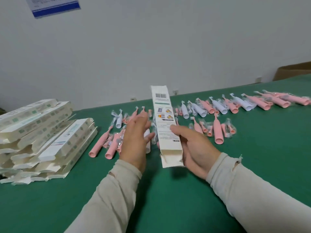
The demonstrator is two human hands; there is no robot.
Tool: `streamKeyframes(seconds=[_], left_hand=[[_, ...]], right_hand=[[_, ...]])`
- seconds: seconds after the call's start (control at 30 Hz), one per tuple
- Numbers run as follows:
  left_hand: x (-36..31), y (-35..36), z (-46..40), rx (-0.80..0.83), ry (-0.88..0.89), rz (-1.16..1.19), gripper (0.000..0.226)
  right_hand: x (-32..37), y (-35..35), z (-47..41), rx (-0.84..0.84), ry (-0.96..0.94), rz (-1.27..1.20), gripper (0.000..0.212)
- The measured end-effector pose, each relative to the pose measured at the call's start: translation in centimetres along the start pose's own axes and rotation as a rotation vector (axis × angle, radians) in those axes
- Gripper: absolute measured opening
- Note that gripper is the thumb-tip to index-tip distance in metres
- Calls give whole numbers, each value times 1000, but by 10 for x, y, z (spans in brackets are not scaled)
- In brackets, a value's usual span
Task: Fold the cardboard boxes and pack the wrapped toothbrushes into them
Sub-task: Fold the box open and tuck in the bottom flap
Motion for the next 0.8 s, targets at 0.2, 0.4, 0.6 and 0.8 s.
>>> streamKeyframes(seconds=[0.2, 0.4, 0.6, 0.8], left_hand=[[17, -4, 1, 185, -375, 463, 63], [12, -34, -16, -75, -258, 485, 68], [10, -31, -11, -98, -249, 463, 67], [17, -20, -2, -101, -267, 464, 87]], right_hand=[[-23, 15, 6, 2, 29, 209, 34], [-17, 10, 9, -174, -469, 651, 30], [-27, 13, 8, -67, -487, 735, 21], [-31, 14, 8, -175, -524, 722, 11]])
Point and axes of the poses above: each hand's wrist, its own z-axis away from the middle knuckle, its own y-axis out of the palm, x = y × z, the point moved 3 cm from there along -z, towards the middle knuckle, and after that the axes turned 10 degrees about -x, right-handed, at the moved point
